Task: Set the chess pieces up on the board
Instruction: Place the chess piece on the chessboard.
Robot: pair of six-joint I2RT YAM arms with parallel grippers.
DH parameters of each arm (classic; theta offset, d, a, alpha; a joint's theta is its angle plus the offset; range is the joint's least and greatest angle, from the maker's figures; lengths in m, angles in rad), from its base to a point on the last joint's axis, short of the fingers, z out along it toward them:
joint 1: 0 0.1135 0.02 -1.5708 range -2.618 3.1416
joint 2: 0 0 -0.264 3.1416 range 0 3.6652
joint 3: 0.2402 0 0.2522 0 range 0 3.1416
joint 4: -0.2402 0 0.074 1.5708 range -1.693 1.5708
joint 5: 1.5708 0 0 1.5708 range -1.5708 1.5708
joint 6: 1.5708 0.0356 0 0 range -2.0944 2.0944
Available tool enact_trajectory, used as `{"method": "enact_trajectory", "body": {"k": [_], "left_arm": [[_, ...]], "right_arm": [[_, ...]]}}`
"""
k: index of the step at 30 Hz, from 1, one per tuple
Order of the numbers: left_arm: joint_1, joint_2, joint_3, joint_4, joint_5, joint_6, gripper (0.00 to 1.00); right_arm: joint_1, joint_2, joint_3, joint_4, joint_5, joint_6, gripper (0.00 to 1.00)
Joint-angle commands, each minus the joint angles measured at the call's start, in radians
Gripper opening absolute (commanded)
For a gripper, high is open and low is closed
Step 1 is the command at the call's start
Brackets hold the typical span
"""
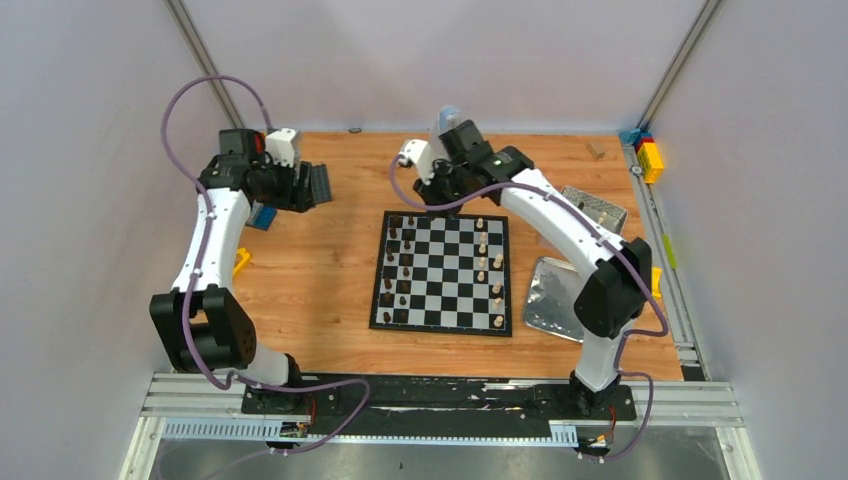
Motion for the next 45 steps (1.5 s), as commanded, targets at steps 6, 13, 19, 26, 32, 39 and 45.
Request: {"method": "enact_trajectory", "body": {"k": [6,13,19,26,32,39,45], "left_arm": [[0.158,-0.103,-0.052,0.014,0.037,-0.034,0.79],[0.170,-0.142,-0.075,0.025,0.033,-0.031,0.80],[0.170,-0.140,-0.084,0.030,0.044,-0.029,0.81],[0.172,-0.144,-0.093,0.037,0.058,-0.030,0.81],[0.172,-0.145,-0.102,0.037,0.070,-0.027,0.81],[0.172,-0.143,-0.106,0.039,0.078,-0.028,0.81],[0.171,-0.141,-0.108,0.039,0.079,-0.027,0.81]], "right_arm": [[0.208,0.232,0.250,-0.068,0.006,-0.044,0.02],[0.268,0.328,0.293,-0.069,-0.003,-0.030,0.03],[0.290,0.384,0.300,-0.069,0.015,-0.026,0.02],[0.292,0.430,0.305,-0.069,0.013,-0.020,0.02],[0.292,0.462,0.306,-0.067,0.020,-0.020,0.02],[0.294,0.483,0.306,-0.065,0.019,-0.018,0.02],[0.296,0.491,0.299,-0.065,0.017,-0.017,0.02]]}}
